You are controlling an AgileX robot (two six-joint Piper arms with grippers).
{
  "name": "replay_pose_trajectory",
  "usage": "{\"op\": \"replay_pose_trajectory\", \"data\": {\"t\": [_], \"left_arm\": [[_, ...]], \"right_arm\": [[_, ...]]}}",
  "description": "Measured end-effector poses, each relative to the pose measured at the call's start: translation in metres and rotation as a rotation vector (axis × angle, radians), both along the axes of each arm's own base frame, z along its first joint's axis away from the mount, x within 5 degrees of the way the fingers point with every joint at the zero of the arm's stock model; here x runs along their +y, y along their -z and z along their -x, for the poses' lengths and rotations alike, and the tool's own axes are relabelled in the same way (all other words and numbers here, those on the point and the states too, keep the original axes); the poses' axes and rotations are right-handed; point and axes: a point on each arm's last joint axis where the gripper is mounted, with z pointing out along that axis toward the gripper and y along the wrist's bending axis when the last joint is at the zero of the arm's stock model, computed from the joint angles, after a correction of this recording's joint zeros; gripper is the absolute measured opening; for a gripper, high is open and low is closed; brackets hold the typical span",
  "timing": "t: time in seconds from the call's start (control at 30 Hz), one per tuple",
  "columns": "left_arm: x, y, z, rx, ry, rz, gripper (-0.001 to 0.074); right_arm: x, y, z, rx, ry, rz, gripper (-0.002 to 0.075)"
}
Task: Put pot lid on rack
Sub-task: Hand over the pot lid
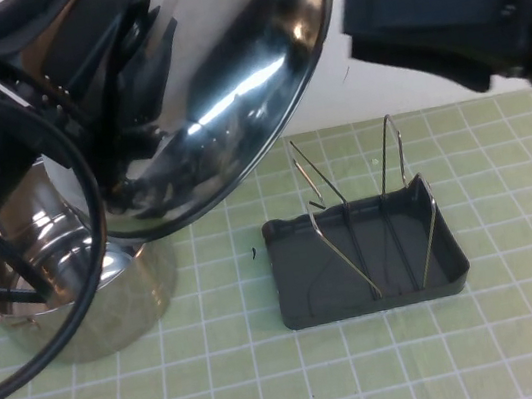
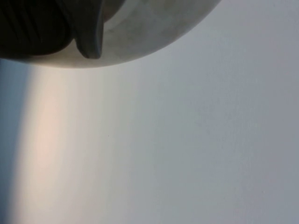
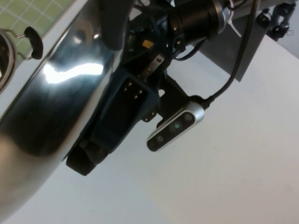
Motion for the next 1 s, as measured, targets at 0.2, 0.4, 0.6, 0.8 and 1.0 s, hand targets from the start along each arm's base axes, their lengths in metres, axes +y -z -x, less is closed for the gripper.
{"op": "replay_pose_trajectory", "data": {"t": [0.2, 0.4, 0.6, 0.8, 1.0], "left_arm": [[0.000, 0.000, 0.000, 0.000, 0.000, 0.000, 0.0322], [-0.002, 0.002, 0.001, -0.005, 0.012, -0.032, 0.0322], [-0.004, 0.004, 0.002, -0.009, 0.021, -0.065, 0.0322], [-0.005, 0.007, 0.001, 0.035, 0.036, -0.080, 0.0362], [-0.006, 0.012, 0.001, 0.124, 0.058, -0.107, 0.0649]], "right_arm": [[0.029, 0.004, -0.022, 0.059, -0.067, 0.003, 0.0540], [0.051, -0.006, -0.030, 0.022, -0.110, -0.006, 0.0496], [0.059, -0.014, -0.033, -0.067, -0.124, -0.013, 0.0162], [0.059, -0.013, -0.033, -0.123, -0.119, 0.012, 0.0122], [0.059, -0.009, -0.039, -0.197, -0.073, 0.055, 0.0122]]}}
